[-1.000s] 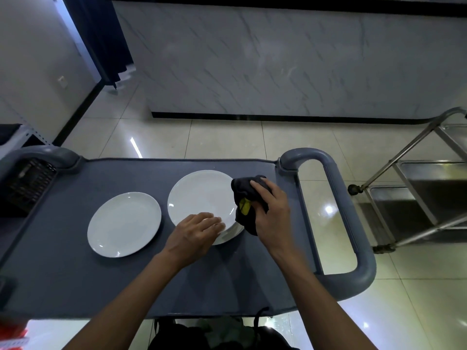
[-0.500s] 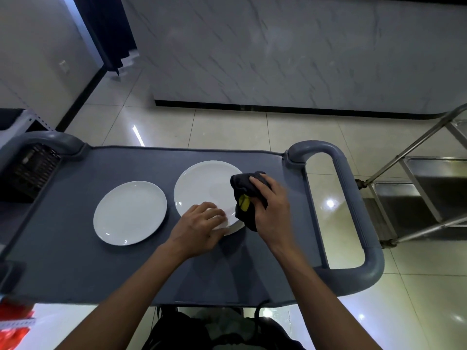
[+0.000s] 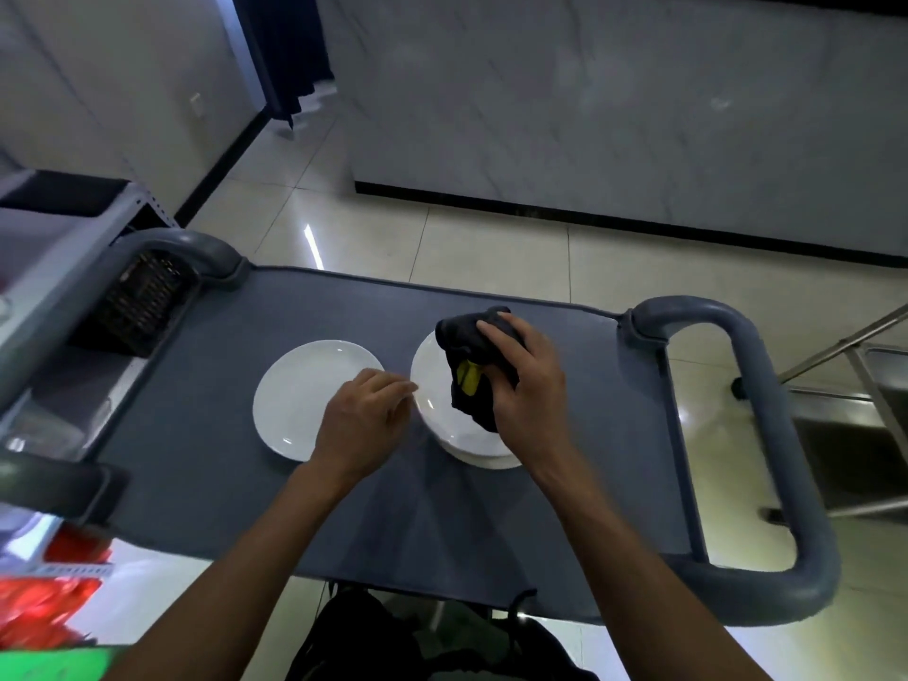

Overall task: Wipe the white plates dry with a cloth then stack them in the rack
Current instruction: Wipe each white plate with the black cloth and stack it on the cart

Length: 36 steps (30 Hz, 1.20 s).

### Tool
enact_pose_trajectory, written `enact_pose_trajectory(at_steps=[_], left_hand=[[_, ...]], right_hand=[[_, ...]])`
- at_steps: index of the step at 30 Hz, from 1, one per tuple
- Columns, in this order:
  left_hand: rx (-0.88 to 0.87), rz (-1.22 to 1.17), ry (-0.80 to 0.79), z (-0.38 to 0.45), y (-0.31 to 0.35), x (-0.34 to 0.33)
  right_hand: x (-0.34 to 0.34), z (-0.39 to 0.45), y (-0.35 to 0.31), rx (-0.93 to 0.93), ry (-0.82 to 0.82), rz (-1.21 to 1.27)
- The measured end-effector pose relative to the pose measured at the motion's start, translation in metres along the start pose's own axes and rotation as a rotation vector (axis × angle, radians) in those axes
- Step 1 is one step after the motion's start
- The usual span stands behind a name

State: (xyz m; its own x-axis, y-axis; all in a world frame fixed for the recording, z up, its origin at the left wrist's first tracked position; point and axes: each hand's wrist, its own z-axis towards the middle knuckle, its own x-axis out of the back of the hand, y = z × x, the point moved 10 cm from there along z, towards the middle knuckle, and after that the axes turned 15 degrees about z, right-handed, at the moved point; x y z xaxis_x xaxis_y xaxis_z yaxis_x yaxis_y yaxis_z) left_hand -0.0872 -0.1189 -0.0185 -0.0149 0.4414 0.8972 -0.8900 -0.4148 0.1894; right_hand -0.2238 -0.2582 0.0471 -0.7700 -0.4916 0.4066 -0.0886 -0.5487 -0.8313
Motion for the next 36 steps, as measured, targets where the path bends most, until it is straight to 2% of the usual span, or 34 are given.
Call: enact_pose_trajectory(at_steps=[6, 11, 15, 20, 24, 27, 31, 36], left_hand=[[0.279, -0.002, -0.039, -0.015, -0.089, 0.006], [0.617, -0.111, -0.228, -0.046, -0.178, -0.009], [0.714, -0.081, -0.369, -0.066, -0.226, -0.023], [0.789, -0.189, -0.496, -0.080, -0.250, -0.045], [0.831, -0.306, -0.489, -0.087, -0.257, -0.059], [0.948, -0.488, -0.477, -0.094, -0.261, -0.072], [1.083, -0.627, -0.484, -0.100, -0.264, -0.082], [1.151, -0.759, -0.509, -0.099, -0.262, -0.087]], right_hand=[[-0.063, 0.013, -0.031, 0.032, -0.105, 0.035], [-0.116, 0.020, -0.058, 0.092, -0.151, 0.056], [-0.160, 0.016, -0.066, 0.080, -0.202, 0.055], [-0.205, 0.001, -0.051, 0.016, -0.256, 0.070], [-0.234, -0.009, -0.037, -0.016, -0.308, 0.050], [-0.253, -0.015, -0.025, -0.056, -0.352, 0.016], [-0.273, -0.024, -0.004, -0.145, -0.408, -0.002], [-0.290, -0.038, 0.025, -0.293, -0.491, -0.029]])
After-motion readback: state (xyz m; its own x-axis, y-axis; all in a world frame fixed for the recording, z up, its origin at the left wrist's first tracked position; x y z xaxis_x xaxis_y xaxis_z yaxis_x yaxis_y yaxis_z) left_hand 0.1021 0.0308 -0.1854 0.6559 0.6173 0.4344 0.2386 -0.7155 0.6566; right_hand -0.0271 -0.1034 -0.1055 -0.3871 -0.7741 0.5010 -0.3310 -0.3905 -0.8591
